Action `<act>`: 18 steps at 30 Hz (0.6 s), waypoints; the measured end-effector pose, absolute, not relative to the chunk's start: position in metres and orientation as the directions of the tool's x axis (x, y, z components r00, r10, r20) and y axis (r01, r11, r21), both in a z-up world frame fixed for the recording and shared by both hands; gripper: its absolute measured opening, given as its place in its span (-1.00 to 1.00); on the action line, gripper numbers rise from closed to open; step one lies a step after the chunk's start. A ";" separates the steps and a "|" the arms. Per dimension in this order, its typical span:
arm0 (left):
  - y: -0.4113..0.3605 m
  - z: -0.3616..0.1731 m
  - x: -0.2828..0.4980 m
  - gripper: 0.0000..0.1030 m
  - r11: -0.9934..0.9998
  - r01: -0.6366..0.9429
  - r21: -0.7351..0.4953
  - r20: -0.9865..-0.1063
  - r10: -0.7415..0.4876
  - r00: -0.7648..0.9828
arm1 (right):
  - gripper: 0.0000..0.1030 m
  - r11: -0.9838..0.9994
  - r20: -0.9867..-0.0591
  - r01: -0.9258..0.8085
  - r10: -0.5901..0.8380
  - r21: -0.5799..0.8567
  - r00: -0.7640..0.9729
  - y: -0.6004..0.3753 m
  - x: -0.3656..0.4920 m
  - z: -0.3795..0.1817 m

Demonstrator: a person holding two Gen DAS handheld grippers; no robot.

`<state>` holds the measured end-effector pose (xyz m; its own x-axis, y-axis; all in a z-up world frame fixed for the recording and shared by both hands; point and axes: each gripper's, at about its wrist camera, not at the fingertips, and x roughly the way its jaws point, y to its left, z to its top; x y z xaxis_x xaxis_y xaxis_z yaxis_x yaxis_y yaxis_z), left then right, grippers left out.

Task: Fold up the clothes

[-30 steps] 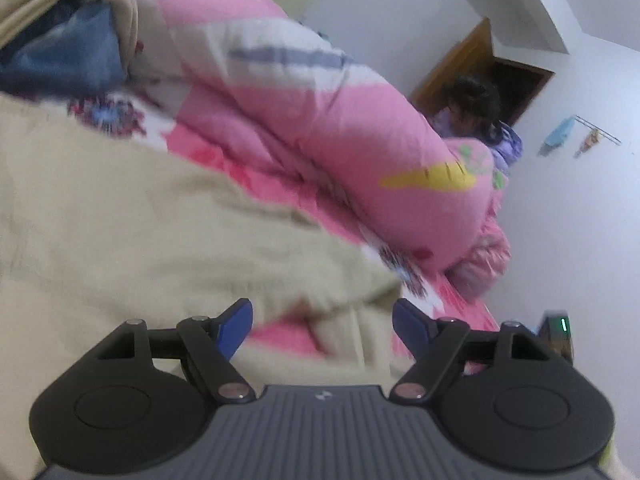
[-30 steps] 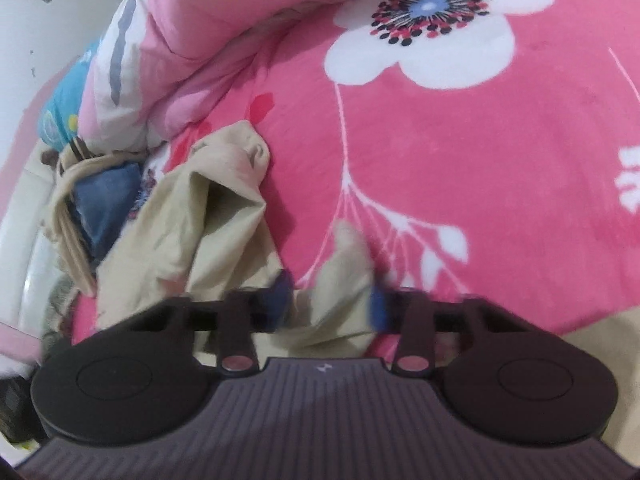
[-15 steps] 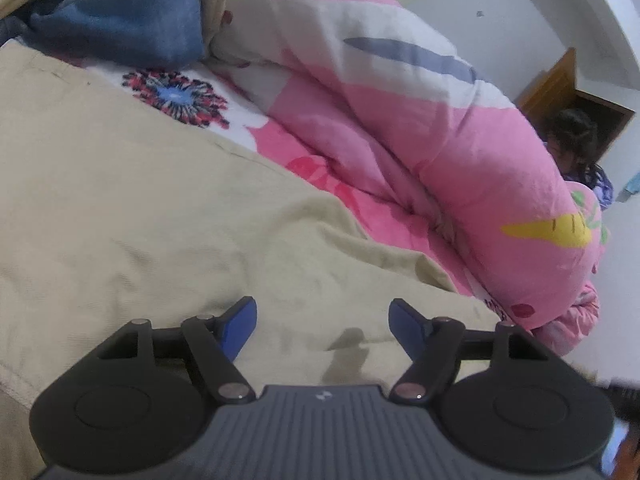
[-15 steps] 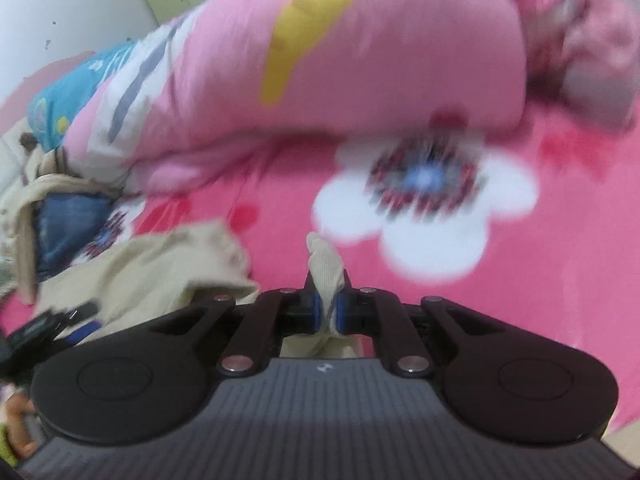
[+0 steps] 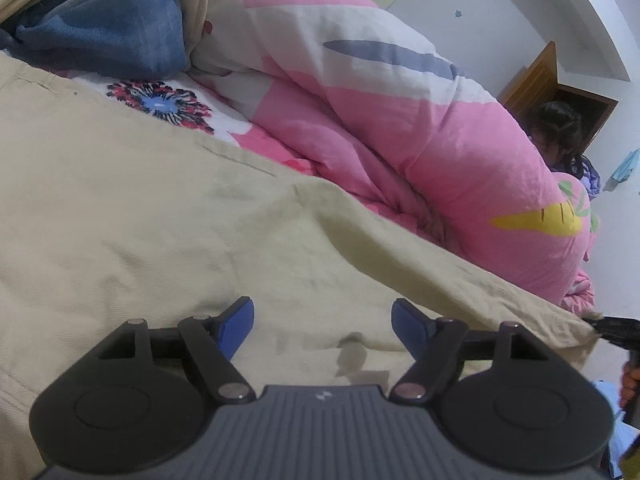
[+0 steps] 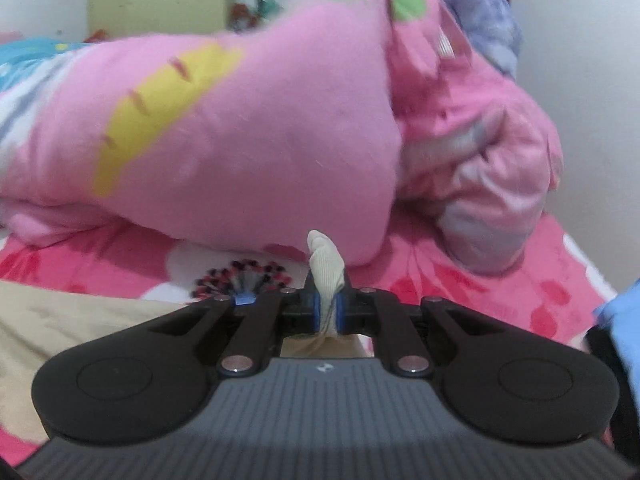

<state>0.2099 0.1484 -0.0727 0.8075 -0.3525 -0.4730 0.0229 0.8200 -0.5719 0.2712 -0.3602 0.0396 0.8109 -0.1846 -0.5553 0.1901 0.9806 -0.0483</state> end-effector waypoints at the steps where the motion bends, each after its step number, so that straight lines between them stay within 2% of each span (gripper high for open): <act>1: 0.148 -0.073 0.210 0.51 0.820 0.024 -0.571 -0.473 -0.353 0.807 | -0.89 0.979 -0.562 0.199 -0.192 -0.049 0.804 -0.364 0.280 0.032; 7: 0.148 -0.074 0.211 0.53 0.822 0.036 -0.568 -0.468 -0.359 0.808 | -0.82 0.966 -0.586 0.249 -0.240 -0.067 0.774 -0.376 0.336 -0.012; 9: 0.148 -0.074 0.211 0.55 0.821 0.042 -0.570 -0.464 -0.363 0.808 | -0.69 0.957 -0.590 0.282 -0.270 -0.074 0.761 -0.382 0.351 -0.025; 11: 0.147 -0.074 0.211 0.55 0.821 0.046 -0.569 -0.461 -0.365 0.809 | -0.40 0.939 -0.591 0.337 -0.309 -0.067 0.745 -0.395 0.362 -0.034; 14: 0.147 -0.074 0.210 0.57 0.823 0.051 -0.566 -0.460 -0.367 0.809 | -0.25 0.905 -0.550 0.420 -0.316 0.072 0.773 -0.430 0.354 -0.032; 18: 0.148 -0.073 0.209 0.57 0.816 0.058 -0.575 -0.448 -0.373 0.813 | -0.24 0.842 -0.450 0.465 -0.315 0.275 0.836 -0.461 0.305 -0.009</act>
<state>0.2088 0.1481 -0.0733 0.8126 -0.3730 -0.4478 0.0576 0.8160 -0.5751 0.3053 -0.4612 -0.0085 0.8357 -0.3146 -0.4502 0.4648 0.8418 0.2746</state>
